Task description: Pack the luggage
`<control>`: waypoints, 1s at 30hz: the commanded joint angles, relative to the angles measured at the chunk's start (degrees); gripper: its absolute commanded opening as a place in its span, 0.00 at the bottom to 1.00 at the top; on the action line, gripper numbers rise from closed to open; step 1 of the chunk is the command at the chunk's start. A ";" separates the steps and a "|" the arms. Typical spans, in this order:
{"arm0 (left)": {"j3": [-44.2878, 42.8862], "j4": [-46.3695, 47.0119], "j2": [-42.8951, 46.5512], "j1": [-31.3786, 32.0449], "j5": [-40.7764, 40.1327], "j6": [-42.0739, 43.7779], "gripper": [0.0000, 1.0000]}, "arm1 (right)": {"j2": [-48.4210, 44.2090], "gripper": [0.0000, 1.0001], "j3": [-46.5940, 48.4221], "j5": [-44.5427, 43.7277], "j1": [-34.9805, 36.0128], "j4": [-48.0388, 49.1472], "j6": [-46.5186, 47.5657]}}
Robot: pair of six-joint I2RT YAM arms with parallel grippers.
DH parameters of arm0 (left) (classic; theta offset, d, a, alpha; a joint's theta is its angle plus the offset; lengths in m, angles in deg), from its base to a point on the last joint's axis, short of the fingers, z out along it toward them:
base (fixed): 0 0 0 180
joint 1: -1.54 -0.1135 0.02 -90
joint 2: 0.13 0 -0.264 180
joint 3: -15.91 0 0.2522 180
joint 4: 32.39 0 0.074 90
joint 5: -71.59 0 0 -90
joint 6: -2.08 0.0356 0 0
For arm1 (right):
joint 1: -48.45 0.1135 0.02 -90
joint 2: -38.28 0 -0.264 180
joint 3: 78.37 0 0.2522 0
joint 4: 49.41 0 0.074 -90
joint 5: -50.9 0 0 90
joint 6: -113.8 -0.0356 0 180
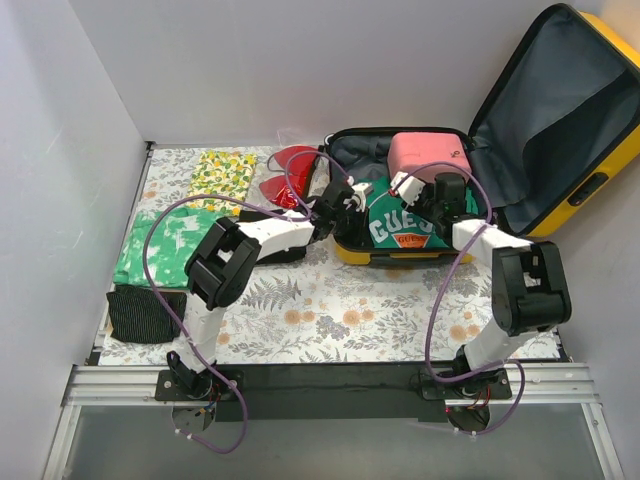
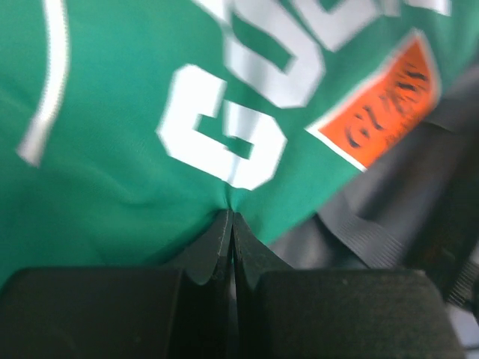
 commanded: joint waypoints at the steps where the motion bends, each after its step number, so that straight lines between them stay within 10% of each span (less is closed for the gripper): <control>1: 0.79 -0.67 8.50 1.27 7.10 2.83 0.00 | -7.10 0.46 2.59 8.03 0.79 -8.49 -3.35; 9: 1.50 5.30 18.18 -6.62 12.91 0.73 0.58 | -14.40 0.61 10.49 9.64 1.41 -18.01 -18.21; 17: -7.11 -2.50 11.17 -24.20 7.73 8.35 0.61 | -16.34 0.92 19.28 9.55 1.49 -29.70 -30.78; 30: 0.63 -12.25 14.76 -30.28 10.10 26.48 0.72 | -19.15 0.90 15.61 15.44 1.58 -43.68 -31.15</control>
